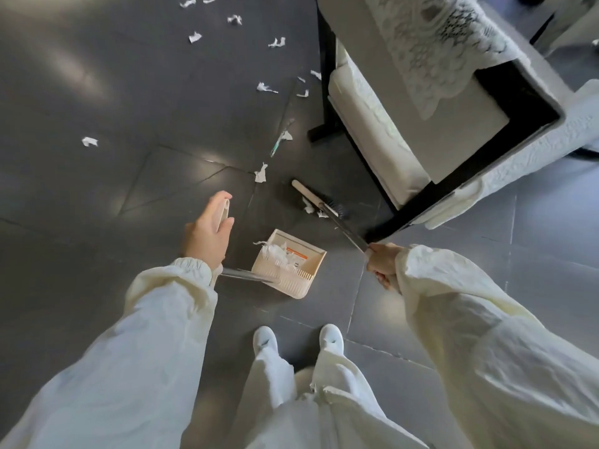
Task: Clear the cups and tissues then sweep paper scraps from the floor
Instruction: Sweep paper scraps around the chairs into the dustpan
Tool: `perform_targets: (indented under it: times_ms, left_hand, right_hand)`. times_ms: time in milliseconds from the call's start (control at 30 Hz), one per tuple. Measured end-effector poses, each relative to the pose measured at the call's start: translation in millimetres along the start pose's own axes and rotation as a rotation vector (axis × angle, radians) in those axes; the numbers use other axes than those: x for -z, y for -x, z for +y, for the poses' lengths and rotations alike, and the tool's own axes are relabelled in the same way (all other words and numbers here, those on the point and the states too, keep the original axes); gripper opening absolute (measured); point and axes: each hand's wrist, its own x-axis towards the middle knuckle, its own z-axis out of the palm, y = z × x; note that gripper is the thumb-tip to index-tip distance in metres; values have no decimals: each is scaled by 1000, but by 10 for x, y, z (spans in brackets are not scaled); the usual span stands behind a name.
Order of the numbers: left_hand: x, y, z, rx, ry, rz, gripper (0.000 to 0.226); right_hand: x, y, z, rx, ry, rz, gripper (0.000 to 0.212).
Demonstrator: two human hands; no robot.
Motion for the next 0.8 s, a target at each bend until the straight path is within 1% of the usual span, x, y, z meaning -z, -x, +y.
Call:
perform_targets:
  times_ms: [100,200,267,300,367,400,433,500,567,667,733,800]
  left_hand:
    - [43,-157,-59,-63,-8,-7,41]
    - [-17,-202,-40,-99,-39,-6,42]
    - [-33,-283,-76,-89,-36,10,42]
    - [-18,-315,-94,-91,-33,22,42]
    - [24,-363,-140,-109,-38,46,41]
    - [43,-379,-170,-116,-37,50,41]
    - [65,-383,-196,-117,-25,44,41]
    - [130,-371,-239,-109,6,11,40]
    - [211,-365,-310,-110,20,-5,38]
    - [389,-284,-428,-113,39,-4,38]
    - [516,-220,-546,-107,44,3,38]
    - [668,-152,-690,-81,46,25,39]
  right_hand:
    - [-161,47,-181,-32,26,17,40]
    - [-359,126,-444,-176,138,28,49]
    - [-470,192,-595,-193,119,7,44]
    - [-509,221,-667,-180,105,-23,36]
    - [-518,319,-787,-174,43,-148,15]
    - [-488,368,-824,-213,-64,-201,12]
    - [-434,418,-857,-287,-206,-237,17]
    - [-333,584,-967,-352,-330,-312,19]
    - [-283,736,-1087,-348,-375,-342,17]
    - [-350,860,-1274,-253,-309,-313,31]
    - [-438,882,-1411,-204,-281,-258,22]
    - [-520,850,-1551,-184,-286,-193,19]
